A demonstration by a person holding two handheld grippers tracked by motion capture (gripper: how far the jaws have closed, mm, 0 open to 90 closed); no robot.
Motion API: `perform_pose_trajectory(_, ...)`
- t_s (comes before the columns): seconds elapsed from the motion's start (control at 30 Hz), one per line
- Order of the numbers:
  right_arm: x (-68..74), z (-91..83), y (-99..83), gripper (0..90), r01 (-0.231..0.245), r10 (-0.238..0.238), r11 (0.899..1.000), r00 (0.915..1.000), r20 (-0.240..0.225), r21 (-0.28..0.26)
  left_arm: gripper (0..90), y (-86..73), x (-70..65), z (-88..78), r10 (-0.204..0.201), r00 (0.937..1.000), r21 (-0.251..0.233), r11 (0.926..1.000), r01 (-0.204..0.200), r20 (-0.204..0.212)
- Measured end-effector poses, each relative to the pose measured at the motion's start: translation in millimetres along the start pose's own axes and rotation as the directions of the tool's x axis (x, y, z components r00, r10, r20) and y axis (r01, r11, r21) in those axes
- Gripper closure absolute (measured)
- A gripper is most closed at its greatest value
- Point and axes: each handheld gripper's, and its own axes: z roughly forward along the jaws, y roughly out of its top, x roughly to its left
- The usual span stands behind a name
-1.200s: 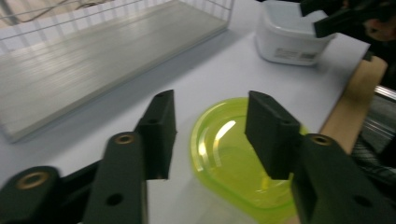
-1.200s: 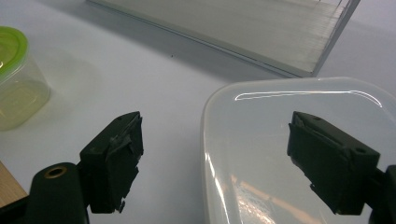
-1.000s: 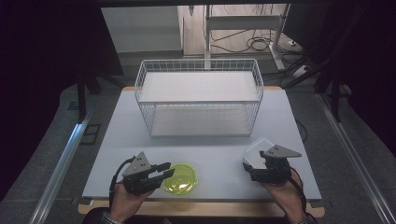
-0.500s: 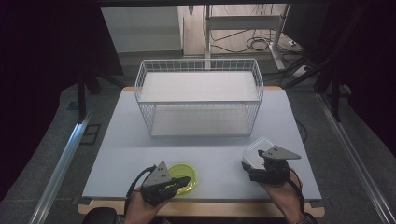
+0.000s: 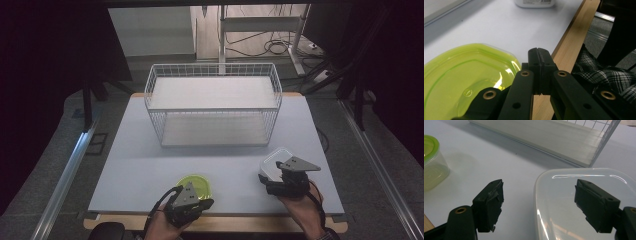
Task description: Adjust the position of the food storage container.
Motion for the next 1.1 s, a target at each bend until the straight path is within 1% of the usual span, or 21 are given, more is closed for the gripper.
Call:
perform_pose_trajectory(0.07,0.1,0.2,-0.1,23.5,0.001,-0.001,1.0,1.0,0.001,0.003,90.0,-0.9,0.8,1.4,-0.004,0.9999,0.011,0.9999,0.004,-0.011)
perform_pose_trajectory(0.13,0.0,0.4,-0.2,23.6,0.0,0.0,1.0,1.0,0.001,0.003,90.0,-2.0,2.6,2.3,-0.018,0.9998,0.013,0.9997,0.018,-0.004)
perform_pose_trajectory(0.2,0.0,0.7,-0.4,23.8,0.002,-0.002,1.0,1.0,0.002,0.006,90.0,-2.3,3.2,2.7,-0.022,0.9997,0.015,0.9996,0.023,-0.004)
perform_pose_trajectory(0.23,0.1,0.8,-0.5,23.9,0.003,-0.003,1.0,1.0,0.003,0.009,90.0,-3.0,3.9,3.7,-0.022,0.9996,0.028,0.9994,0.022,-0.02)
perform_pose_trajectory(0.3,0.5,1.3,-0.5,24.1,0.004,-0.004,1.0,1.0,0.004,0.01,90.0,-4.2,6.1,4.5,-0.034,0.999,0.034,0.9988,0.035,-0.028)
perform_pose_trajectory(0.33,0.5,1.3,-0.5,24.1,0.004,-0.004,1.0,1.0,0.004,0.01,90.0,-4.2,6.1,4.5,-0.034,0.999,0.034,0.9988,0.035,-0.028)
perform_pose_trajectory(0.5,0.5,1.8,-0.7,24.3,0.004,-0.004,1.0,1.0,0.005,0.011,90.0,-6.6,17.5,0.2,-0.068,0.9952,0.04,0.9967,0.071,-0.071)
perform_pose_trajectory(0.57,0.5,1.7,-0.6,24.4,0.005,-0.005,1.0,1.0,0.005,0.01,90.0,-8.4,22.9,-1.4,-0.086,0.9935,0.033,0.9955,0.089,-0.074)
perform_pose_trajectory(0.73,0.8,2.0,-0.7,24.5,0.007,-0.007,1.0,1.0,0.004,0.013,90.0,-12.8,34.5,-4.0,-0.116,0.9876,0.036,0.992,0.121,-0.105)
perform_pose_trajectory(0.8,1.2,2.4,-0.7,24.7,0.008,-0.008,1.0,1.0,0.006,0.015,90.0,-14.1,38.7,-5.6,-0.133,0.9848,0.028,0.9901,0.137,-0.111)
perform_pose_trajectory(0.83,1.3,2.5,-0.6,24.7,0.008,-0.008,1.0,1.0,0.006,0.015,90.0,-14.6,40.5,-6.9,-0.131,0.9837,0.031,0.9902,0.136,-0.123)
perform_pose_trajectory(0.97,1.1,2.4,-0.3,24.8,0.008,-0.009,1.0,0.9999,0.006,0.013,90.0,-17.7,49.7,-11.9,-0.157,0.9763,0.025,0.9864,0.162,-0.149)
perform_pose_trajectory(1.0,1.1,2.4,-0.3,24.8,0.008,-0.009,1.0,0.9999,0.006,0.013,90.0,-17.7,49.7,-11.9,-0.157,0.9763,0.025,0.9864,0.162,-0.149)
perform_pose_trajectory(1.1,0.6,2.6,-0.3,24.9,0.008,-0.008,1.0,1.0,0.004,0.014,90.0,-20.4,58.5,-17.7,-0.179,0.9688,0.017,0.9828,0.184,-0.172)
